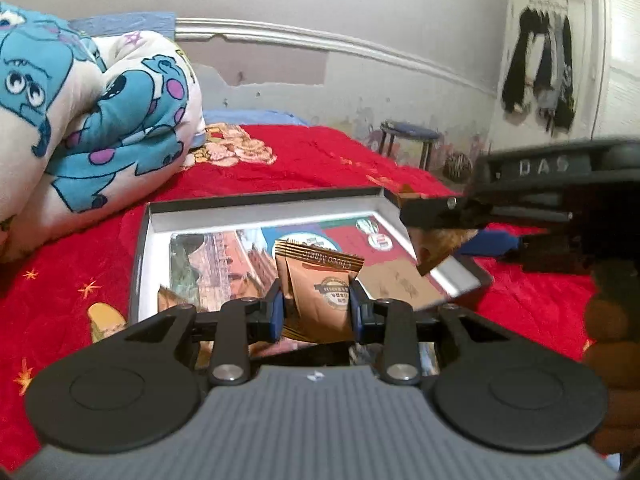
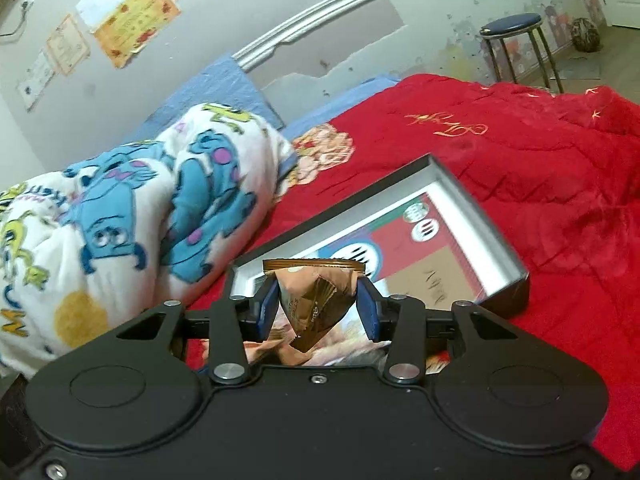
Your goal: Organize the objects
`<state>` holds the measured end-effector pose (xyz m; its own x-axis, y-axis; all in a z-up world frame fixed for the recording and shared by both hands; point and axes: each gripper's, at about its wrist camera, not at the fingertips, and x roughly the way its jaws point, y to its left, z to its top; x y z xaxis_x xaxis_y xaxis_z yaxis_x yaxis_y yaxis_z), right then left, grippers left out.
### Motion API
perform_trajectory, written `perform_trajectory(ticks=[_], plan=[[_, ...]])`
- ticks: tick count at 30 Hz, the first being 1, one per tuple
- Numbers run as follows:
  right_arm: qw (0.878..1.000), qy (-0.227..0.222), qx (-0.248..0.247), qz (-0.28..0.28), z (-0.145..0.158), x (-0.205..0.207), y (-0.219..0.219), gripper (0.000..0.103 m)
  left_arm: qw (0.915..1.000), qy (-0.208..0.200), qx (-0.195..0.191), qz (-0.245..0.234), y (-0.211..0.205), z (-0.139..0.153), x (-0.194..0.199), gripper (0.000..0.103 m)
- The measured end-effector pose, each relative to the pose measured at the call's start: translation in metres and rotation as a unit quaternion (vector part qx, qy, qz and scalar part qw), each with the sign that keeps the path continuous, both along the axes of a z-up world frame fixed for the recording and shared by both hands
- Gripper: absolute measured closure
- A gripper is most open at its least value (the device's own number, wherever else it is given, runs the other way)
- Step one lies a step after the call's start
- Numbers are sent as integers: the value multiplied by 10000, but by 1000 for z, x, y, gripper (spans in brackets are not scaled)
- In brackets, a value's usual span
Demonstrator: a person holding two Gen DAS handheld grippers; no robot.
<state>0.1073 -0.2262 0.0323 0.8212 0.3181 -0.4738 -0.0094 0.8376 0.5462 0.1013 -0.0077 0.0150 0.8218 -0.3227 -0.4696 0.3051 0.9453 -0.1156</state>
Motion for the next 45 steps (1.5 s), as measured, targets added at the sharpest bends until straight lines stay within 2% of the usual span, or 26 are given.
perform_trajectory(ticks=[5,9,11,16,21,24,45], plan=[[9996,225,132,-135,-18,28,-16,62,9992,-183,-343,-19,-6,-3,28,67],[9985,404,200,-317,-31,32,-26,62,9989,107,-446,80,-10,-16,45,67],[9979,451,227,-410,-37,28,-29,62,9990,185,-393,65,-10,-19,44,67],[9982,422,174,-383,-43,32,-29,62,9995,16,-328,48,-13,-11,40,67],[9975,451,364,-414,-48,30,-32,62,9998,45,-173,108,-16,-15,37,67],[9975,434,320,-465,-48,29,-31,62,10000,36,-17,86,-20,-18,36,67],[9983,442,302,-215,-48,25,-17,62,9994,42,308,126,-26,-24,32,66]])
